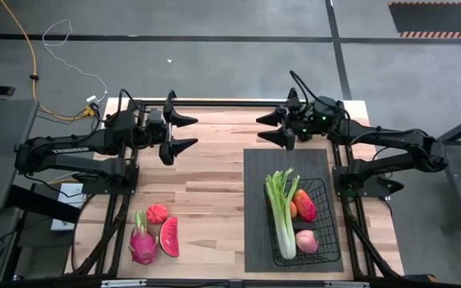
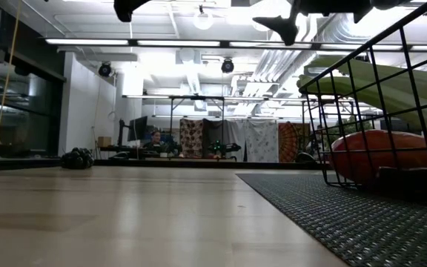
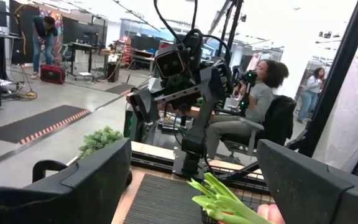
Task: Build produce basket
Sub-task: Put the dragon fruit into the black wire basket
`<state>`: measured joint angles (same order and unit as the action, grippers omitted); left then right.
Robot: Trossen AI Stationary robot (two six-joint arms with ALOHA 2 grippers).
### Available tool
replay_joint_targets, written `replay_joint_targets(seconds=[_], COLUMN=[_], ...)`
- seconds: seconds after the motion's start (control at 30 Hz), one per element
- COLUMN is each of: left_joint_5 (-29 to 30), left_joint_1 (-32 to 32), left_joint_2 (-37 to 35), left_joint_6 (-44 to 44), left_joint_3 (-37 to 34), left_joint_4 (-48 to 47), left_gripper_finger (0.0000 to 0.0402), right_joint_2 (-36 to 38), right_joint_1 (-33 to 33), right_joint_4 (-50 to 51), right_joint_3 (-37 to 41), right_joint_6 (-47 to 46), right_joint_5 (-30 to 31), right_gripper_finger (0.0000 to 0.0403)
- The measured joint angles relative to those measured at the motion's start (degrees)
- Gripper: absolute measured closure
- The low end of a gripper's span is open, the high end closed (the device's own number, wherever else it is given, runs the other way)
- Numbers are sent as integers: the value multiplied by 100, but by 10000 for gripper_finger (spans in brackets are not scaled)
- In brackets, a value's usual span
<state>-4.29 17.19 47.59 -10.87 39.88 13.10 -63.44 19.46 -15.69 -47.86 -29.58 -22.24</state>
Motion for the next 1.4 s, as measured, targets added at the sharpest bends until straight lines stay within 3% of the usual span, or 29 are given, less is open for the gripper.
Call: replay_joint_targets(seconds=[0.17,0.53,0.63,0.77,0.87,1.13,1.4], left_joint_5=[0,39,48,48,48,48,68], left_joint_1=[0,0,0,0,2,2,2], left_joint_2=[0,0,0,0,0,2,2], left_joint_6=[-1,-199,-243,-243,-243,-67,176], left_joint_3=[0,0,0,0,0,0,0], left_joint_4=[0,-2,-4,-2,-2,-4,-15], left_gripper_finger=[64,64,64,64,64,64,64], right_joint_2=[0,497,809,1243,1457,1429,1429], right_joint_1=[0,125,120,125,115,-81,-87], right_joint_4=[635,2659,2201,648,-374,-386,-372], right_joint_3=[0,49,608,1635,1807,1405,1379], right_joint_6=[226,2168,2001,1161,861,2045,1450], right_joint_5=[-56,22,13,281,295,304,303], right_gripper_finger=[17,18,18,18,18,18,18])
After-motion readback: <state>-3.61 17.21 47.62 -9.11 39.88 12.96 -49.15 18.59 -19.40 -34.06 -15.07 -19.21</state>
